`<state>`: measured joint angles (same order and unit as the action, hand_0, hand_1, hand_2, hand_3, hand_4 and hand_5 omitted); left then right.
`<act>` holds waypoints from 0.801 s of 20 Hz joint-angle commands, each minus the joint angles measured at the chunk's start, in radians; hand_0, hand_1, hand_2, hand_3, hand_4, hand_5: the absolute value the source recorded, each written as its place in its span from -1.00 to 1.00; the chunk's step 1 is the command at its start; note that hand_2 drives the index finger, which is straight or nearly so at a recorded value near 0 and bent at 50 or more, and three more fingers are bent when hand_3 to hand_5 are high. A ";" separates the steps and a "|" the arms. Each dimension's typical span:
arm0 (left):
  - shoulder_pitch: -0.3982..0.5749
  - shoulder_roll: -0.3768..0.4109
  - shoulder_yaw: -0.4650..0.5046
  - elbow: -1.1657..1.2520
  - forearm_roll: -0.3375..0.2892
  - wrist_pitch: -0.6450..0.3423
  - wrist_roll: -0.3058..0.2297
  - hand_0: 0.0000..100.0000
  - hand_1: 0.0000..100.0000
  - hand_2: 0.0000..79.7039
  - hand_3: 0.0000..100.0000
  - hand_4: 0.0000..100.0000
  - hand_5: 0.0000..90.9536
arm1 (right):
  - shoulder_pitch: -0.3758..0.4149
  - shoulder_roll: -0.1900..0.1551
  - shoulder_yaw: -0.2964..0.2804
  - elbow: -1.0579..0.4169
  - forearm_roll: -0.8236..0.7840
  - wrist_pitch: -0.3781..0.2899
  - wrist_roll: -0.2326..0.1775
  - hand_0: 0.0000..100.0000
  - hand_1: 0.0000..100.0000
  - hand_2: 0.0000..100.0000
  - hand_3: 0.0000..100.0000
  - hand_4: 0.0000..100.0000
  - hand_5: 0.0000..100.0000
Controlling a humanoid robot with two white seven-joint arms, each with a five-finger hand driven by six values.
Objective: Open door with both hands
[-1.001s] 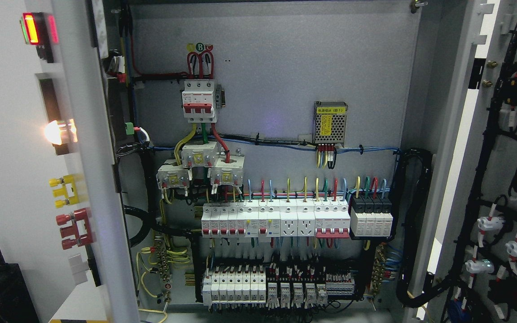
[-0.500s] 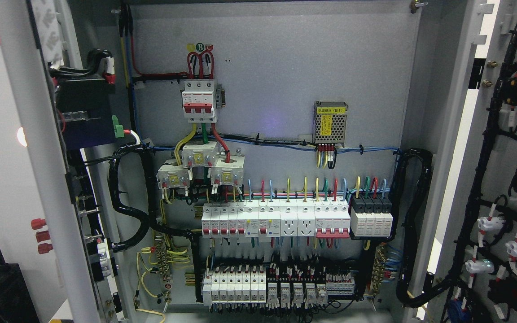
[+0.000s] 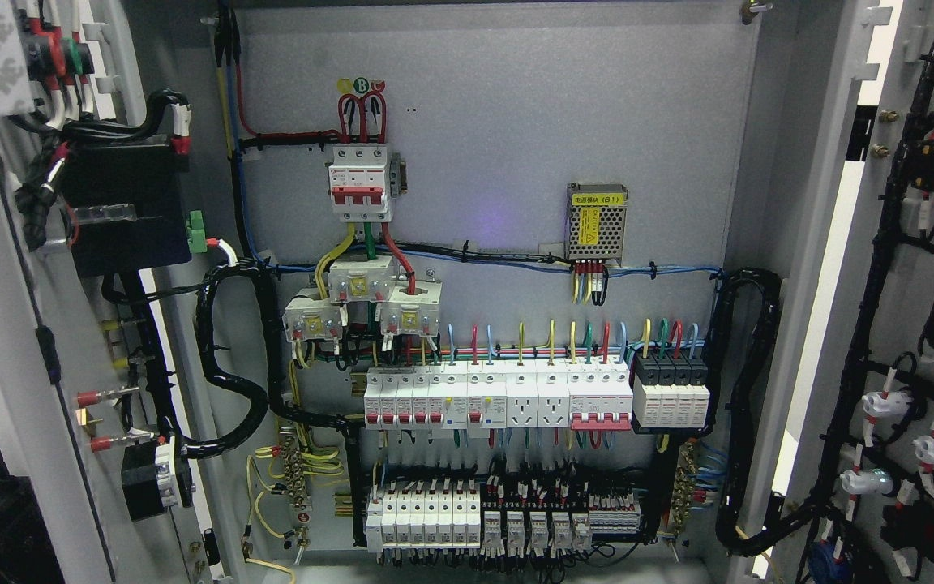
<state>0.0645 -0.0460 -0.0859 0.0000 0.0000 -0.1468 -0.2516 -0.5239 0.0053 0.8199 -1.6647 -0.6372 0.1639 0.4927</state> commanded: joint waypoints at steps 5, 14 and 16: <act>0.000 0.000 0.000 -0.018 -0.025 0.000 0.000 -1.00 -1.00 -1.00 -1.00 -0.94 -1.00 | -0.016 0.051 0.050 -0.001 0.028 0.014 0.001 -1.00 -1.00 -1.00 -1.00 -1.00 -1.00; 0.000 0.000 0.000 -0.018 -0.025 0.000 0.000 -1.00 -1.00 -1.00 -1.00 -0.94 -1.00 | -0.007 0.062 0.036 0.000 0.060 0.017 0.001 -1.00 -1.00 -1.00 -1.00 -1.00 -1.00; 0.000 0.000 0.000 -0.018 -0.025 0.000 0.000 -1.00 -1.00 -1.00 -1.00 -0.93 -1.00 | -0.004 0.058 0.027 0.005 0.064 0.014 0.001 -1.00 -1.00 -1.00 -1.00 -1.00 -1.00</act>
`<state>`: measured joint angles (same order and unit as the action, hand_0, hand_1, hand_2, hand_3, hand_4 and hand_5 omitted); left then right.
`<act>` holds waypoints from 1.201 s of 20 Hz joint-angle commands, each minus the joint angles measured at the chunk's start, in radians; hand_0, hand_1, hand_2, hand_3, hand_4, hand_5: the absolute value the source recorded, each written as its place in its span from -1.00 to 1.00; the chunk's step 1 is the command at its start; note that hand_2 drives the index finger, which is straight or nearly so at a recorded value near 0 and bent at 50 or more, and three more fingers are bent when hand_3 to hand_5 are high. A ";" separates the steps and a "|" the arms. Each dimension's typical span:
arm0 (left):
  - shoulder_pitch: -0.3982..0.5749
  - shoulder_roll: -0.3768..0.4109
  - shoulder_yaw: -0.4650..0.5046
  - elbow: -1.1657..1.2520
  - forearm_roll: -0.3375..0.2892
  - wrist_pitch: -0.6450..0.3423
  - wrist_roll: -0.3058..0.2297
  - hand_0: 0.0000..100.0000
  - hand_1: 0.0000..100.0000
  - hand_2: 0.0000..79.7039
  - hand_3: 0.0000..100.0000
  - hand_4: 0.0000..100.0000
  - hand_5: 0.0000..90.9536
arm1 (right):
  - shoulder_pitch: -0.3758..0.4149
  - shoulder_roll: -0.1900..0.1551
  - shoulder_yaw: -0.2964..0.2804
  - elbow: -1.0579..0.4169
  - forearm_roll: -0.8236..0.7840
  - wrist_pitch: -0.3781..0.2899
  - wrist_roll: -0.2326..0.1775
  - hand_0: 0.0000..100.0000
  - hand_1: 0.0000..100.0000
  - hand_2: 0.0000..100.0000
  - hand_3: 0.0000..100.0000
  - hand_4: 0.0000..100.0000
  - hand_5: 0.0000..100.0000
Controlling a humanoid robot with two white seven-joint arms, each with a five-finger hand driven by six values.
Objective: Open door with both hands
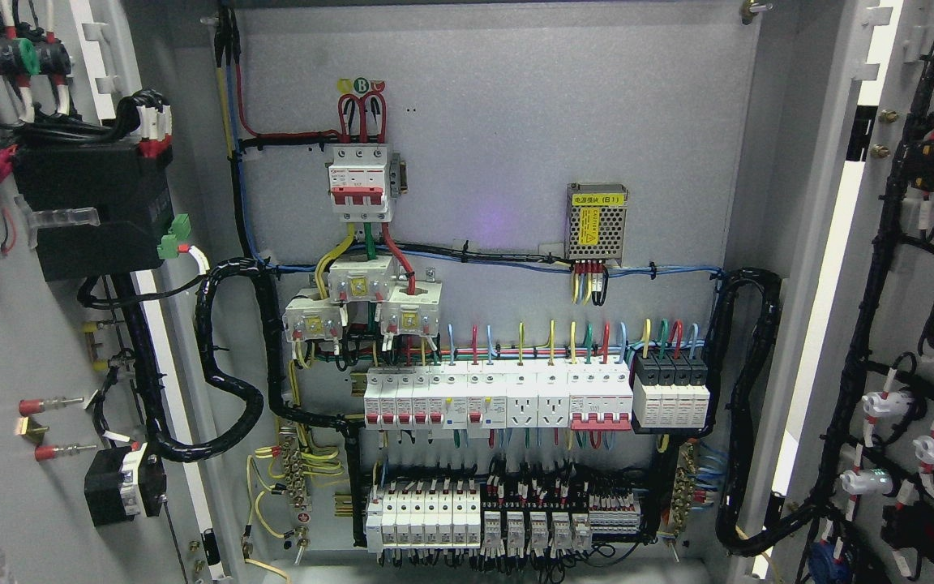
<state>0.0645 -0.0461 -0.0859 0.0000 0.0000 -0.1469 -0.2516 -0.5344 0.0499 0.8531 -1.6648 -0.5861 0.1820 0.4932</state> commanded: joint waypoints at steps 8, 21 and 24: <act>0.000 -0.001 0.000 -0.034 -0.023 -0.003 -0.001 -1.00 -1.00 -1.00 -1.00 -0.93 -1.00 | 0.091 -0.034 -0.103 0.005 0.026 -0.016 -0.100 -1.00 -1.00 -1.00 -1.00 -1.00 -1.00; 0.291 0.049 -0.150 -0.754 -0.012 -0.013 0.000 -1.00 -1.00 -1.00 -1.00 -0.94 -1.00 | 0.310 -0.116 -0.186 0.002 0.183 -0.193 -0.110 -1.00 -1.00 -1.00 -1.00 -1.00 -1.00; 0.363 0.098 -0.207 -0.944 0.018 -0.010 -0.003 -1.00 -1.00 -1.00 -1.00 -0.93 -1.00 | 0.387 -0.130 -0.235 0.004 0.216 -0.231 -0.114 -1.00 -1.00 -1.00 -1.00 -1.00 -1.00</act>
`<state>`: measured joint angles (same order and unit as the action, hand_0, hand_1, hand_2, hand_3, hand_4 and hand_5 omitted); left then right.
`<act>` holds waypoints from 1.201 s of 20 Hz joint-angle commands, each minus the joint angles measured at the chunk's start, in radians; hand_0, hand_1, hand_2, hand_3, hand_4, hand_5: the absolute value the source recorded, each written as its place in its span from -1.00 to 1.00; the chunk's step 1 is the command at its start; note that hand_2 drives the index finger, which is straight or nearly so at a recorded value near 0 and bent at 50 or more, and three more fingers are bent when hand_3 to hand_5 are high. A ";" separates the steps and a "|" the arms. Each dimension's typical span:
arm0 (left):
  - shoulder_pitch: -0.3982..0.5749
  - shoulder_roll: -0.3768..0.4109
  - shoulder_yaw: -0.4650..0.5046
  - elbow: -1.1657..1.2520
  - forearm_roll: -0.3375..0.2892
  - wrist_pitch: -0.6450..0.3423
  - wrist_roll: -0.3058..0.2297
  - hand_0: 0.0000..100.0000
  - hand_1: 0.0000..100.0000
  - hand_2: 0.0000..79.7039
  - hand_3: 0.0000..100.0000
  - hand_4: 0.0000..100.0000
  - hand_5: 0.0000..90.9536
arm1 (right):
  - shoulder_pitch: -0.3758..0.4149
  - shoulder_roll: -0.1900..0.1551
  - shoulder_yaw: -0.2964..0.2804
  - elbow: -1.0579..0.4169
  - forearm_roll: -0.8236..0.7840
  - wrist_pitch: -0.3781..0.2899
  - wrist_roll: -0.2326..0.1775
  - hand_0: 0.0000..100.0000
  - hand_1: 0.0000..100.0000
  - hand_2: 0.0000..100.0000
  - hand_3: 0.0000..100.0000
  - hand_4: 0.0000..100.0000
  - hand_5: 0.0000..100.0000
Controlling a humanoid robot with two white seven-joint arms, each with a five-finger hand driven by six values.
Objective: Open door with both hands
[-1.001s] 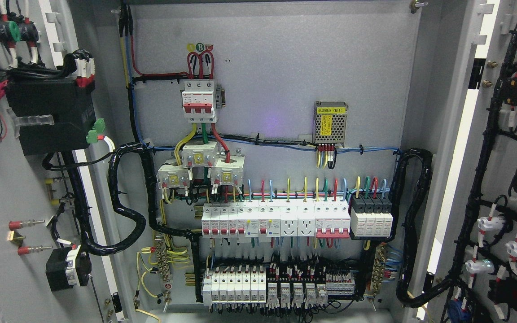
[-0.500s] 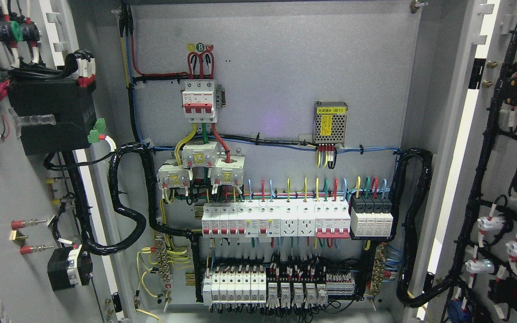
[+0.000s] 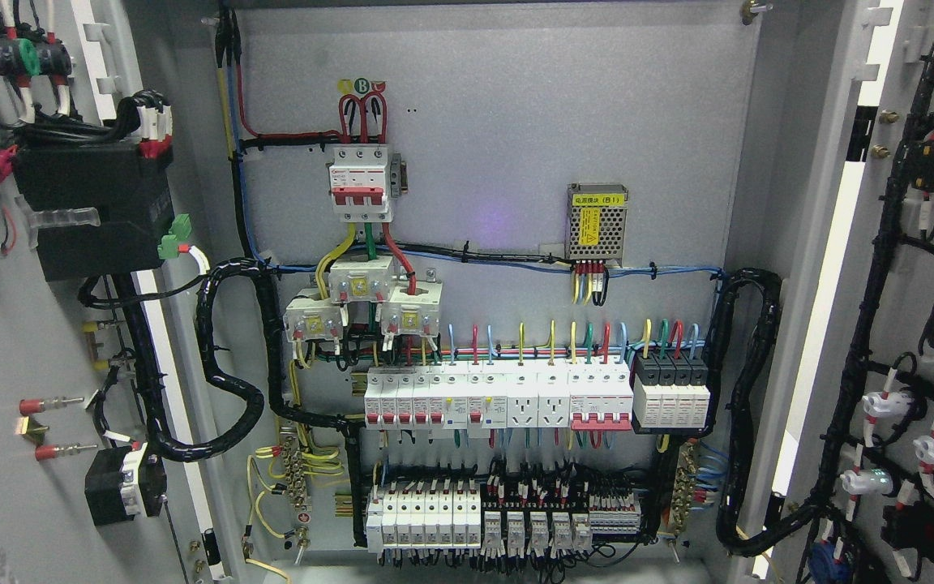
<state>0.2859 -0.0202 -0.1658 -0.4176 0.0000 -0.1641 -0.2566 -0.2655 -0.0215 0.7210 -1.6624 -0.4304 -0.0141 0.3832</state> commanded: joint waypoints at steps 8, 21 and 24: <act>0.254 0.134 -0.155 -0.963 0.017 0.005 0.002 -1.00 -1.00 -1.00 -1.00 -0.93 -1.00 | 0.302 -0.120 -0.195 0.000 0.096 -0.234 -0.029 -1.00 -1.00 -1.00 -1.00 -1.00 -1.00; 0.289 0.192 -0.155 -1.282 0.040 -0.090 0.000 -1.00 -1.00 -1.00 -1.00 -0.93 -1.00 | 0.557 -0.161 -0.432 -0.013 0.116 -0.496 -0.029 -1.00 -1.00 -1.00 -1.00 -1.00 -1.00; 0.291 0.192 -0.155 -1.322 0.075 -0.112 0.000 -1.00 -1.00 -1.00 -1.00 -0.94 -1.00 | 0.591 -0.163 -0.472 -0.030 0.116 -0.552 -0.029 -1.00 -1.00 -1.00 -1.00 -1.00 -1.00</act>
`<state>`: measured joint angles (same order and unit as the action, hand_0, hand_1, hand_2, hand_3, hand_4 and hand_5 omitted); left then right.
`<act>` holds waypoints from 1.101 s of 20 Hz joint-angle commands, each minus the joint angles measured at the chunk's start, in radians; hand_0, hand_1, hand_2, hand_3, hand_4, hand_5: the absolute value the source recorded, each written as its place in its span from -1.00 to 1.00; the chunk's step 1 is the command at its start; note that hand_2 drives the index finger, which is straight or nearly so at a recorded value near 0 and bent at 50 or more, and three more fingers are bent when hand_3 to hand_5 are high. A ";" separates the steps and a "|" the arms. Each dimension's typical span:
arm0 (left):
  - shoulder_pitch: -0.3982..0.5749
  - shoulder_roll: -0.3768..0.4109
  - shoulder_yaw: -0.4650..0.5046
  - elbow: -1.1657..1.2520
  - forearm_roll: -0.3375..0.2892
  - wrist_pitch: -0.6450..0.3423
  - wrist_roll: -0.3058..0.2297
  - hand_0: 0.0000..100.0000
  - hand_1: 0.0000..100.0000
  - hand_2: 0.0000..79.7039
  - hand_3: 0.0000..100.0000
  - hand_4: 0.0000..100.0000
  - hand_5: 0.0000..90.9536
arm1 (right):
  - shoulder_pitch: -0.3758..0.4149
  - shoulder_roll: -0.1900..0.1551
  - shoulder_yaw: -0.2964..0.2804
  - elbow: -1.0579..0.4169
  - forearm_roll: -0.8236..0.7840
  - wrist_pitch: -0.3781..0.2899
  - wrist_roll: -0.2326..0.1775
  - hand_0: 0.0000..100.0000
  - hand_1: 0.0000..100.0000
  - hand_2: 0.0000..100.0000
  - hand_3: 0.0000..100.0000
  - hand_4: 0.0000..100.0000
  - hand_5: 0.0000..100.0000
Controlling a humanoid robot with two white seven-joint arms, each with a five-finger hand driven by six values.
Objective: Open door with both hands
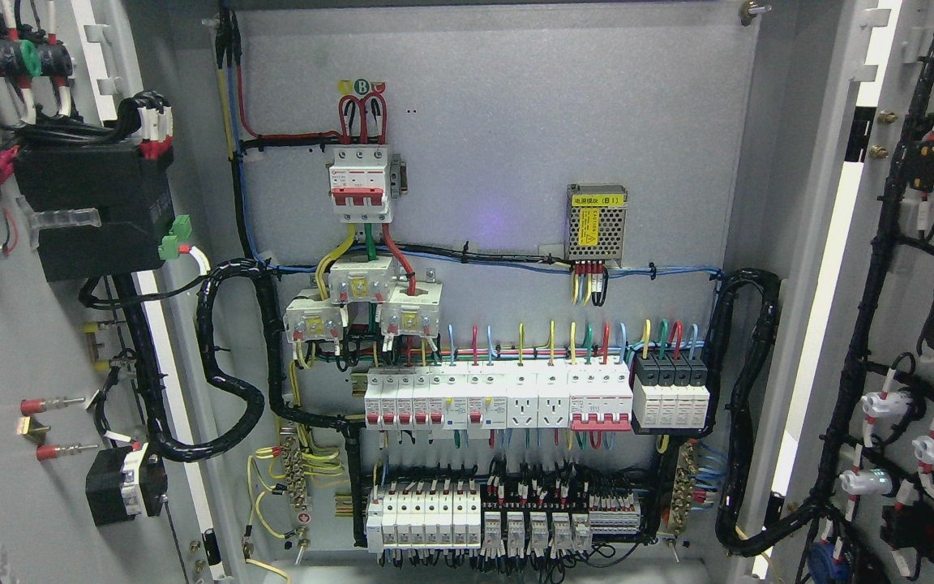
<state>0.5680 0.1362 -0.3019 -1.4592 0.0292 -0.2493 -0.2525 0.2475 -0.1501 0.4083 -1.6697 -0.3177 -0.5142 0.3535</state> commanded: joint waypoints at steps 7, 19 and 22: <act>0.001 0.063 0.004 -0.386 0.139 -0.045 -0.002 -1.00 -1.00 -1.00 -1.00 -0.93 -1.00 | 0.188 -0.057 -0.227 -0.044 0.002 -0.139 0.001 -1.00 -1.00 -1.00 -1.00 -1.00 -1.00; -0.037 0.062 0.064 -0.457 0.172 -0.212 -0.001 -1.00 -1.00 -1.00 -1.00 -0.93 -1.00 | 0.250 -0.055 -0.336 -0.238 -0.003 -0.138 -0.018 -1.00 -1.00 -1.00 -1.00 -1.00 -1.00; -0.042 0.062 0.067 -0.469 0.172 -0.280 -0.001 -1.00 -1.00 -1.00 -1.00 -0.93 -1.00 | 0.240 -0.057 -0.353 -0.271 -0.004 -0.141 -0.019 -1.00 -1.00 -1.00 -1.00 -1.00 -1.00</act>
<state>0.5401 0.1881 -0.2642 -1.8275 0.1932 -0.4744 -0.2534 0.4829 -0.1981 0.1405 -1.8137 -0.3204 -0.6528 0.3391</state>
